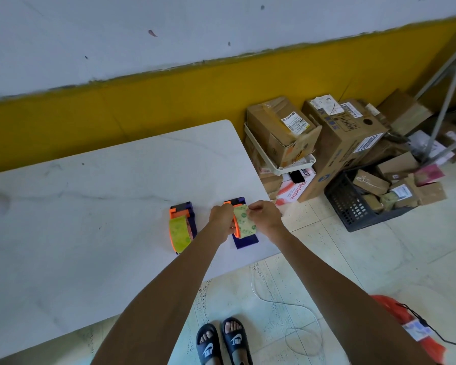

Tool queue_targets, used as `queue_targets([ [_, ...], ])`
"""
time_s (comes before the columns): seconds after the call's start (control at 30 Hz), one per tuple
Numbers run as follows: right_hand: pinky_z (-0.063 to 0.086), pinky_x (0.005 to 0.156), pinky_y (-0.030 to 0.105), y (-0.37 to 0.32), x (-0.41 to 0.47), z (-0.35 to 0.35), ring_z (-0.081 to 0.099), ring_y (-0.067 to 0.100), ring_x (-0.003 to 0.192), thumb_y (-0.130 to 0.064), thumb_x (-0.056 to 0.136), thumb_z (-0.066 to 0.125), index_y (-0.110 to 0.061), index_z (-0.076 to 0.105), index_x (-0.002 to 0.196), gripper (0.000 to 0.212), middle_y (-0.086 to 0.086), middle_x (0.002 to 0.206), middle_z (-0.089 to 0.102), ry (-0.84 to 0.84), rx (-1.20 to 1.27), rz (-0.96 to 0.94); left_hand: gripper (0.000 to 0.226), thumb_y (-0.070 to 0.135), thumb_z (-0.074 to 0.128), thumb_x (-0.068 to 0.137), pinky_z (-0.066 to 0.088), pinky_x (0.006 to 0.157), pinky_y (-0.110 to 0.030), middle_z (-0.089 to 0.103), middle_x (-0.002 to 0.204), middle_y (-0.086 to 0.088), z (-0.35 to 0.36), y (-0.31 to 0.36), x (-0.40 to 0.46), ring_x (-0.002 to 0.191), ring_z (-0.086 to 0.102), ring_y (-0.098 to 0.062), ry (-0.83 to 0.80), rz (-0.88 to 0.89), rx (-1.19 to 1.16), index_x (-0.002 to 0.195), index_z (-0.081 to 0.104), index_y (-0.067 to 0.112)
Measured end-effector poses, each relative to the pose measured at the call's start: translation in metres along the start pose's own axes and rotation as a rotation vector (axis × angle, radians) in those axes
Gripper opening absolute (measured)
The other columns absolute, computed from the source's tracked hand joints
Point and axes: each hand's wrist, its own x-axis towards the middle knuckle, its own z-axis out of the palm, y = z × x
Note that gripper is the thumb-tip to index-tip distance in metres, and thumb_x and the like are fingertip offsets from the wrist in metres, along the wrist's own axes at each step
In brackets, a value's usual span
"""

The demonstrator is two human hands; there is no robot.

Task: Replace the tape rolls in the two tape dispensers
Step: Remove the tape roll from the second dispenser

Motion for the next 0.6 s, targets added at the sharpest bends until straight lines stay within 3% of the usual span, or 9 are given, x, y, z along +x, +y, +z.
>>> queue_targets([
  [0.1,0.047,0.054,0.020,0.004,0.002,-0.009,0.062,0.019,0.085,-0.006,0.089,0.058,-0.004,0.069,0.103,0.018,0.004,0.092,0.066,-0.005,0.069,0.032,0.034,0.008,0.039,0.090,0.054,0.058,-0.033,0.068,0.115,-0.023,0.000,-0.001,0.000,0.079,0.064,-0.031,-0.004,-0.011,-0.006,0.121,0.053,0.002],
  [0.2,0.049,0.059,0.024,0.009,0.005,-0.028,0.060,0.017,0.078,-0.006,0.088,0.057,-0.004,0.070,0.104,0.020,-0.003,0.078,0.062,0.021,0.126,0.056,0.035,0.012,0.041,0.089,0.057,0.075,-0.040,0.066,0.113,-0.019,0.000,-0.005,0.007,0.086,0.061,-0.031,0.003,-0.016,0.014,0.121,0.054,0.004],
  [0.27,0.052,0.070,0.031,0.012,0.006,-0.042,0.059,0.017,0.079,-0.005,0.089,0.058,-0.006,0.068,0.106,0.020,-0.002,0.080,0.062,0.041,0.185,0.072,0.035,0.013,0.042,0.090,0.056,0.077,-0.040,0.065,0.109,-0.018,0.000,-0.007,0.008,0.086,0.059,-0.029,0.012,-0.021,0.024,0.123,0.052,0.004],
  [0.4,0.054,0.092,0.044,0.018,0.009,-0.058,0.063,0.026,0.097,-0.006,0.089,0.059,-0.009,0.066,0.097,0.011,0.004,0.093,0.064,0.057,0.259,0.093,0.034,0.012,0.042,0.093,0.053,0.065,-0.035,0.062,0.104,-0.016,0.002,-0.006,0.007,0.086,0.057,-0.028,0.018,-0.032,0.024,0.125,0.050,0.005],
  [0.6,0.054,0.095,0.046,0.018,0.006,-0.055,0.063,0.028,0.105,-0.006,0.089,0.061,-0.015,0.065,0.093,0.010,0.004,0.098,0.065,0.058,0.356,0.106,0.021,0.012,0.046,0.094,0.053,0.069,-0.034,0.057,0.100,-0.015,0.000,-0.016,0.009,0.088,0.057,-0.029,-0.009,-0.035,0.024,0.112,0.054,0.005],
])
